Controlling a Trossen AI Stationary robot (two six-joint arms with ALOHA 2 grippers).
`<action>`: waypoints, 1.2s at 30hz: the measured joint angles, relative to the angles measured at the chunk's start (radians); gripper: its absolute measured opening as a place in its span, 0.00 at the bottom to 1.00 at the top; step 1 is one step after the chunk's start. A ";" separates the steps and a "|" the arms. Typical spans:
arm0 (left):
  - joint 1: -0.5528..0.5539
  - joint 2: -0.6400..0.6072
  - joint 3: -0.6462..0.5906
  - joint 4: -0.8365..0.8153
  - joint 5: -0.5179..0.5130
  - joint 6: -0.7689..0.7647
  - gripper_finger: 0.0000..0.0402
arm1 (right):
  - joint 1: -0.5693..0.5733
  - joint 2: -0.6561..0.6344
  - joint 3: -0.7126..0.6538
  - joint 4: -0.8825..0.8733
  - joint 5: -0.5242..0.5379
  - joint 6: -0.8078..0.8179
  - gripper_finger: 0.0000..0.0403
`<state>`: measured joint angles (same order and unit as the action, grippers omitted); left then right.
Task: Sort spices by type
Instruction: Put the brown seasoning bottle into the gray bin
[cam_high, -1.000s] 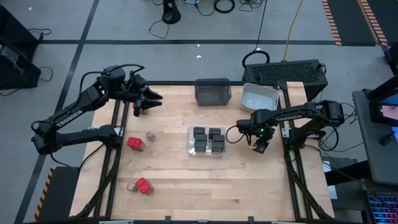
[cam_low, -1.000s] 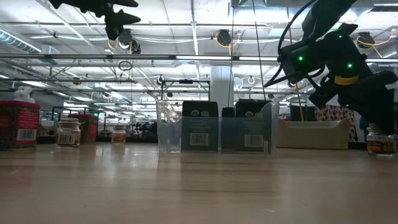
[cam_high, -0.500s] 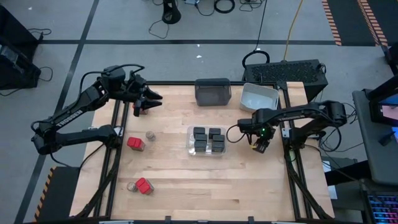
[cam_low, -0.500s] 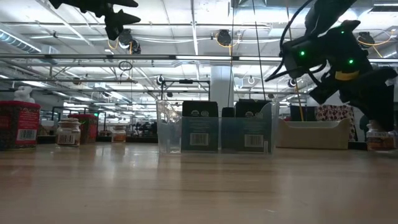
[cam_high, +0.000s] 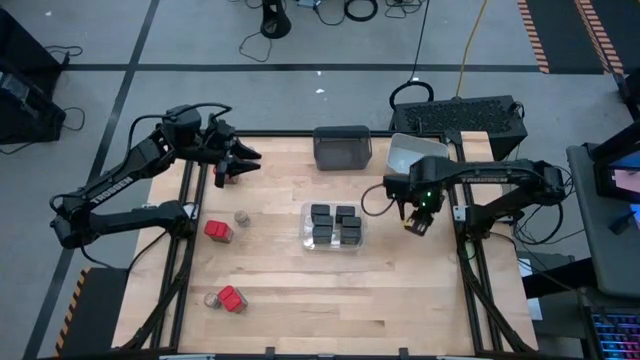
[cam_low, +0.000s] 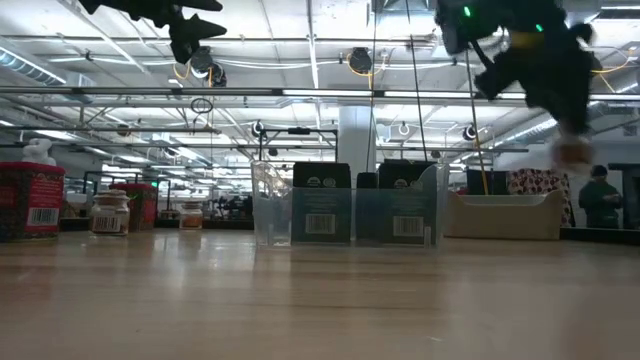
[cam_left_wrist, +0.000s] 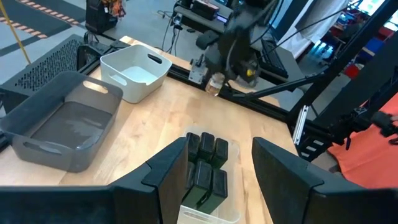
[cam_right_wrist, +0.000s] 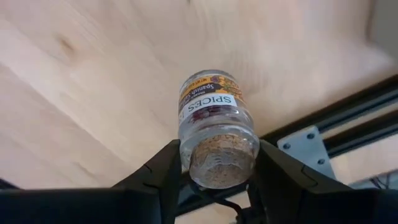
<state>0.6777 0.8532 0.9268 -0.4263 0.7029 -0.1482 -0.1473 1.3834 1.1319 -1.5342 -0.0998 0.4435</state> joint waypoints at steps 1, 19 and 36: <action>0.000 0.000 0.000 0.000 0.000 0.001 0.46 | -0.009 0.000 0.036 -0.010 0.002 -0.002 0.38; 0.000 0.000 0.000 -0.010 0.007 0.051 0.46 | -0.362 0.168 0.468 -0.034 0.071 -0.047 0.38; 0.000 0.002 0.000 -0.002 0.125 0.060 0.46 | -0.633 0.350 0.480 -0.037 0.076 -0.171 0.38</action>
<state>0.6773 0.8554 0.9268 -0.4285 0.8281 -0.0883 -0.7805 1.7330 1.6115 -1.5711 -0.0236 0.2724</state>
